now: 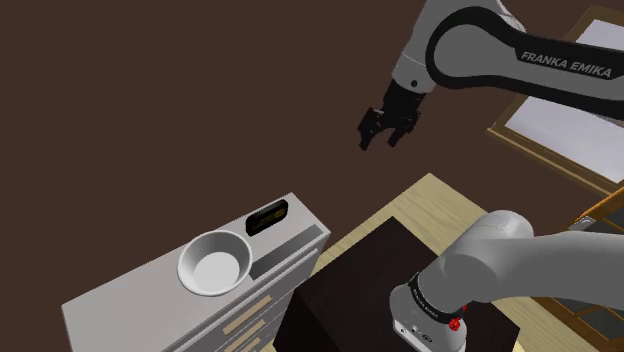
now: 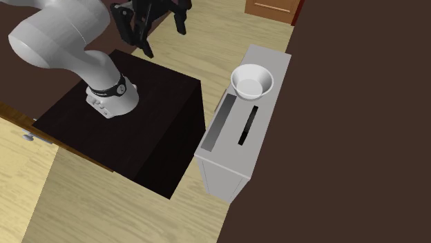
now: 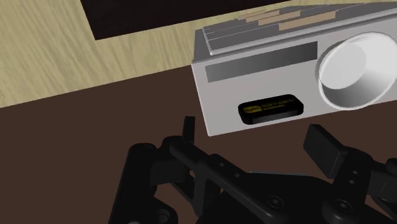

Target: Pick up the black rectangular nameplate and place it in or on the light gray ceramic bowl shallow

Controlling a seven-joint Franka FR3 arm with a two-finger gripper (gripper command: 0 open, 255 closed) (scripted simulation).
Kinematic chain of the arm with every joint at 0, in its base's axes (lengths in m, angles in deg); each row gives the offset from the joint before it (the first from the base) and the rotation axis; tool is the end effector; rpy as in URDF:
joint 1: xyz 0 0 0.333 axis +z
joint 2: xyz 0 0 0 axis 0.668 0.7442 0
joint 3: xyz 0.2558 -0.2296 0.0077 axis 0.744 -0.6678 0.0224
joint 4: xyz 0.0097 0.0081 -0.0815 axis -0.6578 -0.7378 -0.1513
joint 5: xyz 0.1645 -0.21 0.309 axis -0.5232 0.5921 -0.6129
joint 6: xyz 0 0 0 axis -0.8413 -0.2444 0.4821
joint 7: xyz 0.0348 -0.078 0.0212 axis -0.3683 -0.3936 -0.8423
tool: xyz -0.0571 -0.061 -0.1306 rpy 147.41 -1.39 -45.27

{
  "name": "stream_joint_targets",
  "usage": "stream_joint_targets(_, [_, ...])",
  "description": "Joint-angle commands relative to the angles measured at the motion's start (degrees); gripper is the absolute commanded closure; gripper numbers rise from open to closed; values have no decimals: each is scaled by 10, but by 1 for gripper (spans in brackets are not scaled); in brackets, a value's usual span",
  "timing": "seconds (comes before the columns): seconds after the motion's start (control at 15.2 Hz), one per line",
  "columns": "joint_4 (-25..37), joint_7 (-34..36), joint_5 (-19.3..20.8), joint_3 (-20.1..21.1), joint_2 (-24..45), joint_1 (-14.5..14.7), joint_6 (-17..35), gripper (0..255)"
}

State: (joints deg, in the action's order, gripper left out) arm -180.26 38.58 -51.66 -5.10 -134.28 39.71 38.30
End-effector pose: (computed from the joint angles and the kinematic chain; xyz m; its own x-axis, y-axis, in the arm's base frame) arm 0.3135 0.0171 0.5087 0.9667 -0.2534 0.0346 -0.2529 -0.9673 -0.0167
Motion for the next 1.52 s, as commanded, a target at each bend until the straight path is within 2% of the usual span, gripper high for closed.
stream_joint_targets(0.0, [-22,55,-20,26,15,-4,34,0])
stream_joint_targets(0.4, [-58,205,-70,100,89,-17,139,0])
stream_joint_targets(0.86, [-54,380,-100,185,229,-43,271,0])
stream_joint_targets(1.19, [-22,519,-79,235,355,-71,362,0])
stream_joint_targets(1.45, [17,648,-23,253,467,-86,426,0])
